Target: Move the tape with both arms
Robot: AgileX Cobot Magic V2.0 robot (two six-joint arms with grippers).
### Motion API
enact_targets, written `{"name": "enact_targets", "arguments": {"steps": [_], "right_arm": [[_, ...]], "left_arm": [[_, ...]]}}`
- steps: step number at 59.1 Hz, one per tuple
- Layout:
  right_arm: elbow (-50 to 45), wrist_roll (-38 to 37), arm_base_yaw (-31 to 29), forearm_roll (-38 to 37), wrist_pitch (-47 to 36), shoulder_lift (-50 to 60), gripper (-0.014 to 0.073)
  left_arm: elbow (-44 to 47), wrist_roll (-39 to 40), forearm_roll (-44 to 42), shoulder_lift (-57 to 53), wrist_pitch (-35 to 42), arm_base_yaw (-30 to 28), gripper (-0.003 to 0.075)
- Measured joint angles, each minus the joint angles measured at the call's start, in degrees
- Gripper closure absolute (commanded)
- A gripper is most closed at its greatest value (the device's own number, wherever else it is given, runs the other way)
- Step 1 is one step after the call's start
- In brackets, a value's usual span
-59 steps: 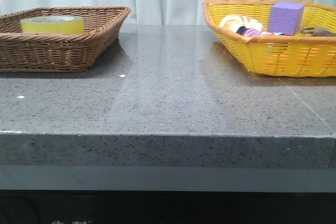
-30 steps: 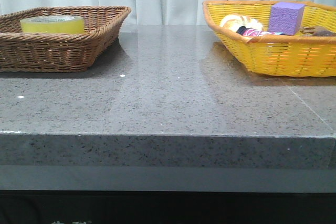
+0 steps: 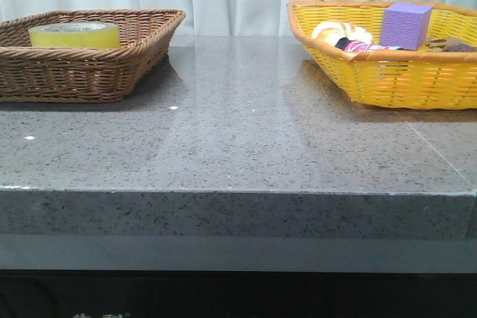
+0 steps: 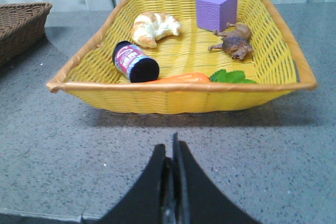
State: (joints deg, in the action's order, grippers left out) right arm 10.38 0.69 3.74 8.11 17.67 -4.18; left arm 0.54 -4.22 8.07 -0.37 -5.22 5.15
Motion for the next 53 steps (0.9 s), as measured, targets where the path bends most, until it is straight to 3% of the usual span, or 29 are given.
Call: {"name": "enact_targets", "arguments": {"steps": [23,53], "right_arm": [[-11.31,-0.10,-0.51,0.61,-12.11,4.77,0.0662],[-11.94,-0.10,-2.43,0.82,-13.35,4.77,0.0662]], "left_arm": [[0.00,0.00,0.03,0.00,0.00,0.00,0.0740],[0.00,0.00,0.03,0.00,0.00,0.00,0.0740]]}}
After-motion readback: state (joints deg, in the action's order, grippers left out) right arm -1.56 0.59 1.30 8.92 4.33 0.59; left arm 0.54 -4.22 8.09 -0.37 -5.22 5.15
